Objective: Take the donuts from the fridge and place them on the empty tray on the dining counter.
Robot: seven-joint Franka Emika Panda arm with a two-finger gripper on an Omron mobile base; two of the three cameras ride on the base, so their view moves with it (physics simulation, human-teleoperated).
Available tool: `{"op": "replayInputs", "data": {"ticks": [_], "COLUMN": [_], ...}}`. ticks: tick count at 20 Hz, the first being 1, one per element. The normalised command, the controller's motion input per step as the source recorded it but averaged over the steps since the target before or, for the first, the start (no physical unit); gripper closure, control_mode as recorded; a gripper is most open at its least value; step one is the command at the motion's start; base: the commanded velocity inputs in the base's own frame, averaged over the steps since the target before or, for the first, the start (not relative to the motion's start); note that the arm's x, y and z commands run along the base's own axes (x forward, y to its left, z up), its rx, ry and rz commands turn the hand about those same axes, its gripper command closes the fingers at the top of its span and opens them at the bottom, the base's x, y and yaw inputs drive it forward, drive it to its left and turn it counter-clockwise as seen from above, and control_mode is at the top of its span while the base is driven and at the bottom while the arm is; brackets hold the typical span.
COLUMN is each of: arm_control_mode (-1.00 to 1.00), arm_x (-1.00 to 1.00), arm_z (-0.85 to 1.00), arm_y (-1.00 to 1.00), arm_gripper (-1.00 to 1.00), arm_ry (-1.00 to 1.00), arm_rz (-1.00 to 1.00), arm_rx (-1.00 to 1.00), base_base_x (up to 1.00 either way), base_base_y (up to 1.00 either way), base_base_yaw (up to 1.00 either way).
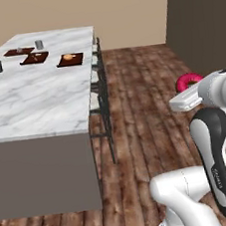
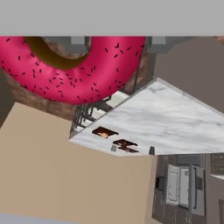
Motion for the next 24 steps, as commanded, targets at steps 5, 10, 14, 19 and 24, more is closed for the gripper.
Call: {"op": "replayInputs", "data": {"ticks": [5,10,14,19,24], "arm_control_mode": [1.00,1.00,1.00,1.00,1.00], "arm_x": [0.00,0.00,0.00,0.00,0.00], "arm_z": [0.00,0.00,0.00,0.00,0.00], "arm_y": [0.00,0.00,0.00,0.00,0.00], "arm_gripper": [1.00,1.00,1.00,1.00,1.00], "arm_ry": [0.00,0.00,0.00,0.00,0.00], "arm_rz": [0.00,0.00,0.00,0.00,0.00], "arm_rx": [0.00,0.00,0.00,0.00,0.00], "base_base_x": [0.04,0.70,1.00,1.00,1.00], "base_base_y": [-1.00,-1.00,-0.96,-0.43,-0.12], "base_base_yaw": [0.00,0.00,0.00,0.06,0.34]}}
